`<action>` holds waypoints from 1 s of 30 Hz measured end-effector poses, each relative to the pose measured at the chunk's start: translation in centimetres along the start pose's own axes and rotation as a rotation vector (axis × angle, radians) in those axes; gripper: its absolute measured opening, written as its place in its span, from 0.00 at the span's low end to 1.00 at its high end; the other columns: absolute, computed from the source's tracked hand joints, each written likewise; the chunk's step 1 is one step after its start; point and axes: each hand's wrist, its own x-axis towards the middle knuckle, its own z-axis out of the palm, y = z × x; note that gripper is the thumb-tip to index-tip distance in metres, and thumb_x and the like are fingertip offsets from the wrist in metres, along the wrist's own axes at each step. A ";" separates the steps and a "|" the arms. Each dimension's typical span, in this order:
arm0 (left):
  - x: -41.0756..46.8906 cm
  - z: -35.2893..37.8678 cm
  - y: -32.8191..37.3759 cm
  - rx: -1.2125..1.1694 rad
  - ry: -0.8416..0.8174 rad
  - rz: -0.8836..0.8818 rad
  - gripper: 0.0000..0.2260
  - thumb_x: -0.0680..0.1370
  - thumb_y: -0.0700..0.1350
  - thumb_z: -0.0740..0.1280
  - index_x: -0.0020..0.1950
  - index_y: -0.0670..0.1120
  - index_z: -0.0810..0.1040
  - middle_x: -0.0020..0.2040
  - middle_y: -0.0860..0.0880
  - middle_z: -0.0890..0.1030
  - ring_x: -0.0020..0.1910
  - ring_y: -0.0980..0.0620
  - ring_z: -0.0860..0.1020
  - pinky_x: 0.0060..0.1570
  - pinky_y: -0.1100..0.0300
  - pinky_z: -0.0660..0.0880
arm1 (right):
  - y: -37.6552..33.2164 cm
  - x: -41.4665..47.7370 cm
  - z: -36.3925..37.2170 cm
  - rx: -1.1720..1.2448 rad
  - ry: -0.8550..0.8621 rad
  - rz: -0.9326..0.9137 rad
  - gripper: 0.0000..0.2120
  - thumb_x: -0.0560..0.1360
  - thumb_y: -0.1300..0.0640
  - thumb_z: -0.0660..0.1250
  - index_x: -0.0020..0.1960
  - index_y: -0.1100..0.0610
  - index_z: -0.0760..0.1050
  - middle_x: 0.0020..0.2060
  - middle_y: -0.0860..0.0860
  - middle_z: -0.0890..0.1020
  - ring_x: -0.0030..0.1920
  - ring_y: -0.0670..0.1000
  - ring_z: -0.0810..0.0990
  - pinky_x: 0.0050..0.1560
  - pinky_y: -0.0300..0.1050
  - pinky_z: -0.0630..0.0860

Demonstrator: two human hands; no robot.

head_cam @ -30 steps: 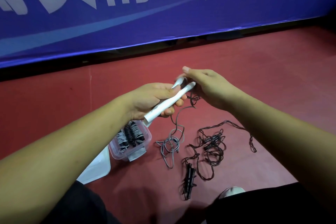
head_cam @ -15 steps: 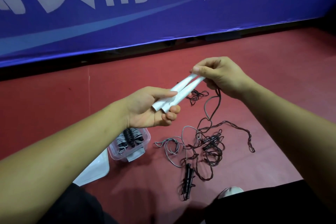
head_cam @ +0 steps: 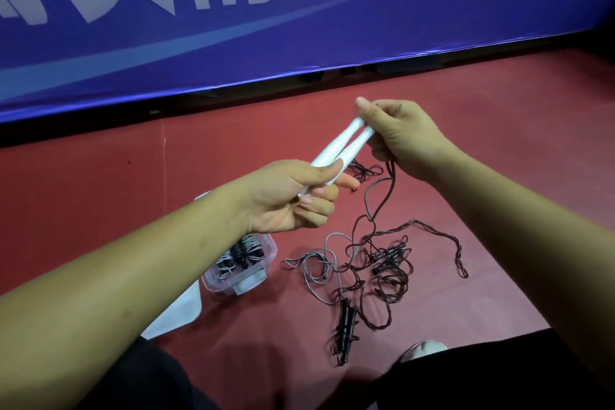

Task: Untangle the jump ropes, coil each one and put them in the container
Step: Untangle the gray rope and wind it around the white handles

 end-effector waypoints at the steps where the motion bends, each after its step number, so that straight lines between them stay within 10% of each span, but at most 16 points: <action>1: 0.1 0.0 0.1 -0.008 0.007 0.032 0.11 0.76 0.44 0.64 0.53 0.38 0.74 0.32 0.51 0.61 0.24 0.59 0.60 0.25 0.68 0.55 | -0.2 0.1 0.1 0.075 0.007 0.009 0.18 0.81 0.46 0.65 0.39 0.58 0.73 0.25 0.50 0.60 0.26 0.49 0.56 0.27 0.41 0.57; 11: 0.8 -1.8 2.3 -0.441 0.276 0.511 0.04 0.80 0.36 0.62 0.46 0.38 0.74 0.31 0.48 0.70 0.33 0.54 0.76 0.33 0.66 0.75 | -0.5 -0.9 1.1 -0.159 -0.193 0.156 0.09 0.83 0.60 0.61 0.51 0.63 0.77 0.28 0.51 0.74 0.29 0.49 0.76 0.31 0.38 0.71; 15: 0.9 -2.3 2.8 -0.590 0.341 0.562 0.03 0.79 0.35 0.65 0.49 0.35 0.77 0.54 0.36 0.78 0.59 0.39 0.79 0.60 0.46 0.78 | -1.3 -1.2 2.0 -0.021 -0.230 0.227 0.10 0.84 0.61 0.59 0.50 0.62 0.77 0.31 0.53 0.77 0.35 0.54 0.81 0.35 0.41 0.77; 18: 0.9 -2.3 2.7 -0.508 0.421 0.561 0.05 0.81 0.37 0.63 0.49 0.37 0.76 0.61 0.27 0.75 0.61 0.34 0.78 0.63 0.44 0.75 | -0.9 -1.7 2.9 0.056 -0.289 0.282 0.08 0.83 0.67 0.57 0.55 0.65 0.75 0.36 0.57 0.80 0.40 0.57 0.84 0.45 0.48 0.80; 27: 1.2 -2.1 3.0 -0.520 0.402 0.651 0.05 0.84 0.41 0.59 0.57 0.46 0.73 0.65 0.45 0.79 0.66 0.42 0.76 0.60 0.41 0.75 | -0.8 -3.8 6.2 -0.078 -0.439 0.288 0.06 0.83 0.56 0.61 0.54 0.53 0.76 0.36 0.57 0.82 0.39 0.56 0.81 0.46 0.53 0.76; 30: 0.7 -3.0 3.6 -0.540 0.411 0.666 0.08 0.84 0.43 0.59 0.61 0.45 0.74 0.65 0.44 0.80 0.68 0.40 0.74 0.65 0.41 0.72 | -0.2 -4.3 7.4 0.015 -0.410 0.325 0.12 0.84 0.53 0.59 0.54 0.59 0.77 0.32 0.57 0.78 0.28 0.51 0.74 0.30 0.43 0.72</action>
